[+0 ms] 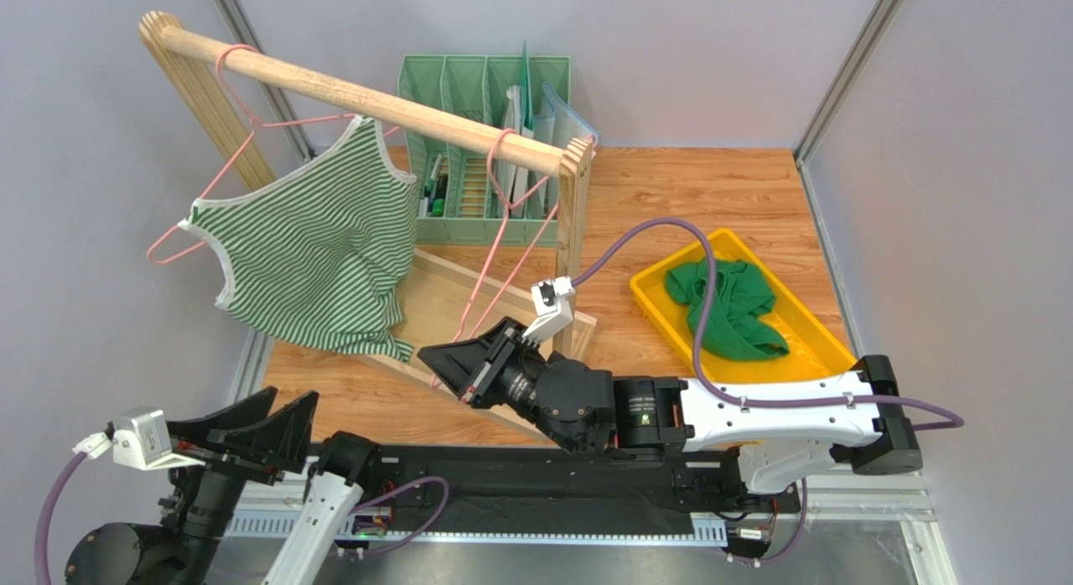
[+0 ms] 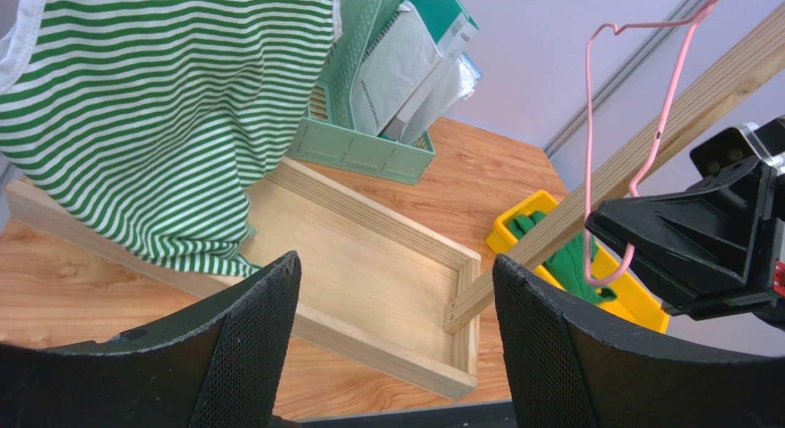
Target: Remove the tank top from the hanger
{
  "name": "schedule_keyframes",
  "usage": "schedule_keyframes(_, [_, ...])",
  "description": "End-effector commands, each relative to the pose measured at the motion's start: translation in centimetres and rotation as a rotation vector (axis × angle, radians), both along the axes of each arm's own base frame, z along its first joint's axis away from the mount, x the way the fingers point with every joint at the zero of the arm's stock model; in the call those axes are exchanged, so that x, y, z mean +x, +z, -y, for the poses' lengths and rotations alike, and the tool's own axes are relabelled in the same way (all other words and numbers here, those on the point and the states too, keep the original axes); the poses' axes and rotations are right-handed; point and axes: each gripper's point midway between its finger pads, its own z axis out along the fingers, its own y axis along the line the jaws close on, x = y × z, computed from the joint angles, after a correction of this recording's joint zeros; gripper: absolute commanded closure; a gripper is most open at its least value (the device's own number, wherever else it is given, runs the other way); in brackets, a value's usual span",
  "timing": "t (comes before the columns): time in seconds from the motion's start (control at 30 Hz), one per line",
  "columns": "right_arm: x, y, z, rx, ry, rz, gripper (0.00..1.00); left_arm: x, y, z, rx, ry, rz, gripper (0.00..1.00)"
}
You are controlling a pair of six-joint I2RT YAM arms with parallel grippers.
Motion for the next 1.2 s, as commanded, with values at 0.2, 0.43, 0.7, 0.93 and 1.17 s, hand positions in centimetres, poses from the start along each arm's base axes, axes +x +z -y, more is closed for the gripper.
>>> schedule_keyframes(0.2, [0.6, 2.5, 3.7, 0.125, -0.035, -0.025, 1.00, 0.9, -0.5, 0.5, 0.006, -0.011, -0.031, 0.19])
schedule_keyframes(0.43, [0.0, 2.1, 3.9, 0.122, -0.003, -0.031, 0.95, 1.3, -0.8, 0.7, -0.002, -0.019, -0.042, 0.19])
schedule_keyframes(0.7, [-0.4, 1.6, 3.8, 0.088, 0.029, -0.011, 0.68, 1.3, -1.2, 0.7, 0.000, -0.016, -0.052, 0.20])
schedule_keyframes(0.93, [-0.5, 1.1, 4.0, 0.046, 0.036, 0.011, 0.40, 1.4, -1.3, 0.9, 0.000, -0.020, -0.055, 0.19])
schedule_keyframes(1.17, [0.0, -1.1, 5.1, -0.143, 0.011, 0.046, 0.02, 1.2, -1.4, 0.5, 0.013, -0.008, -0.057, 0.19])
